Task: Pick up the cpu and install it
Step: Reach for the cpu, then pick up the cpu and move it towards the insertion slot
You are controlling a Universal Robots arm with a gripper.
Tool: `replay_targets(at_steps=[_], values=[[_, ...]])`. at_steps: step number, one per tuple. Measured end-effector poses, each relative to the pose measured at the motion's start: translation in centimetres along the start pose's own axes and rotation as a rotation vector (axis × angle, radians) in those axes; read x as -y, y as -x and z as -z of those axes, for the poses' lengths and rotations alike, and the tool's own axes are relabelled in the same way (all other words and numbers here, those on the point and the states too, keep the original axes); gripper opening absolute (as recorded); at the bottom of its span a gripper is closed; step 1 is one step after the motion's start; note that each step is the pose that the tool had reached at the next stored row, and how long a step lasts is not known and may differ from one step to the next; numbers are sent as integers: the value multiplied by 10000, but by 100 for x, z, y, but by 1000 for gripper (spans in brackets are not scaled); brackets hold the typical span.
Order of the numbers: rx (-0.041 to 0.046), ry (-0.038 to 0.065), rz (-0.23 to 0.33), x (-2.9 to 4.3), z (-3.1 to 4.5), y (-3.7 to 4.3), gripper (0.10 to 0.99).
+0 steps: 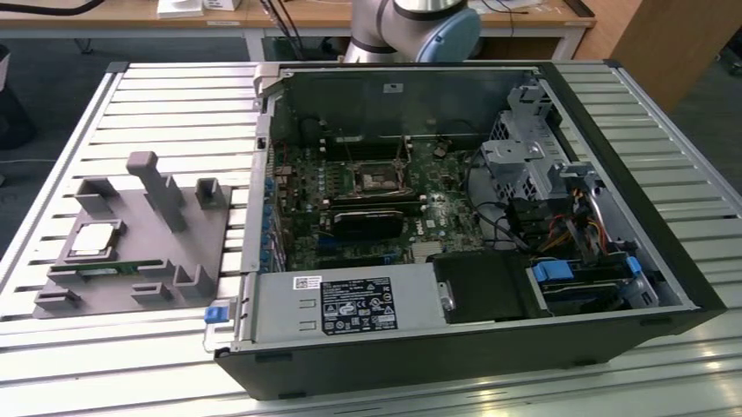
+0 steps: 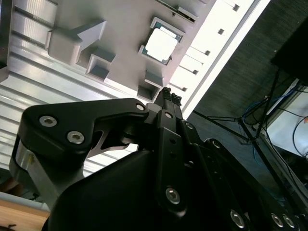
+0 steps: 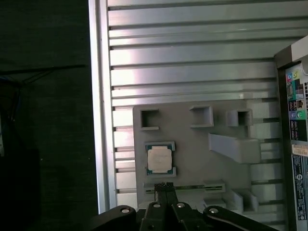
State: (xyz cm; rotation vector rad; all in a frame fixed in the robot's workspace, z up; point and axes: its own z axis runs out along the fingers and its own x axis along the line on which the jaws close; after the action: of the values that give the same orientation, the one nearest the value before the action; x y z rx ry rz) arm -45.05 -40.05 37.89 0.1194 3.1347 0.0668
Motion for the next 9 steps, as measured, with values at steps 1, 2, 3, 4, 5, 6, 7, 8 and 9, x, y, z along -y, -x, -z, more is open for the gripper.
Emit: replay_targets(at_steps=[1,2,3,4,5,6,7,8,9], values=[[1,1,0,1,-2,-4,106],[0,0,1,2,-2,-6,106],[0,0,0,2,-2,-6,106],[-1,-1,0,2,-3,-6,106],[0,-1,0,2,-6,-7,106],[0,-1,0,2,-10,-7,106],[0,-2,-1,3,-13,-8,106],[0,-2,-1,3,-16,-8,106],[-1,-2,-1,3,-19,-7,106]])
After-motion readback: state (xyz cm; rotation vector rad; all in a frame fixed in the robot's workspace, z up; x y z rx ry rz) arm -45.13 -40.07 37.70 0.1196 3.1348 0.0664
